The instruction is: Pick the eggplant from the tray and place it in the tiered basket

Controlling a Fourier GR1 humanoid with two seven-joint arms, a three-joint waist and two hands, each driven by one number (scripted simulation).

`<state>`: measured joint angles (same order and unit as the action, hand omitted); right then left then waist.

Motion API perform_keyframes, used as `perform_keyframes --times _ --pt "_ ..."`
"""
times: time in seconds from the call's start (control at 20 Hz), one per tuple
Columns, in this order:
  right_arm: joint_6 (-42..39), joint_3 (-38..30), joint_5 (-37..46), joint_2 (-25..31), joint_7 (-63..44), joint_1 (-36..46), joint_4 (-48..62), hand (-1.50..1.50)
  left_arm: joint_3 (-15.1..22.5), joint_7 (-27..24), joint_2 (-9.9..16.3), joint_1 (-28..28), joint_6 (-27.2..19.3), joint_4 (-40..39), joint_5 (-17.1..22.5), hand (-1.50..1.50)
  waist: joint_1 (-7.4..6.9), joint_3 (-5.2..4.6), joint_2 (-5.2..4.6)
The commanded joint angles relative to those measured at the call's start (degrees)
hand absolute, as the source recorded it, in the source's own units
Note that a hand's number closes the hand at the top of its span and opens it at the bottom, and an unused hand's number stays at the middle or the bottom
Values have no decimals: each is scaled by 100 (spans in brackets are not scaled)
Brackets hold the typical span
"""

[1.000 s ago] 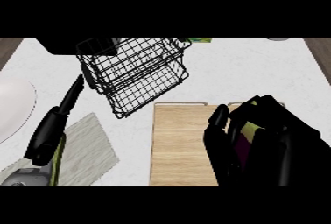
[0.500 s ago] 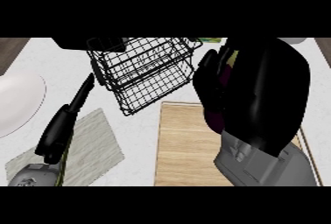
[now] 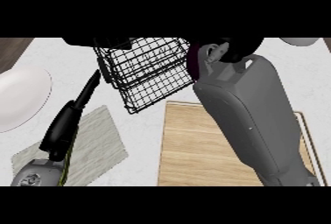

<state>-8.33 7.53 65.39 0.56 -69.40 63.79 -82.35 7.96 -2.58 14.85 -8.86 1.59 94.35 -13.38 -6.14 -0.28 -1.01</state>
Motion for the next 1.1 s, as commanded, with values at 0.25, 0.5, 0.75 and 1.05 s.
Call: perform_keyframes --times 0.25,0.5,0.75,1.05 --pt "2050 -800 -597 -53 -310 780 1749 -150 65 -85 -115 -141 -61 -59 -79 0 -128 13 -89" --pt "3428 -785 -865 -54 243 697 2219 -150 124 6 -123 -253 55 -111 -58 0 -199 16 -122" --pt "4704 -882 39 -54 493 1026 2611 -150 4 143 -114 -231 -61 -61 -104 0 36 13 -40" --pt "4982 -1360 1402 -53 -547 1223 2549 -150 -228 -43 57 316 -57 8 4 0 447 12 135"
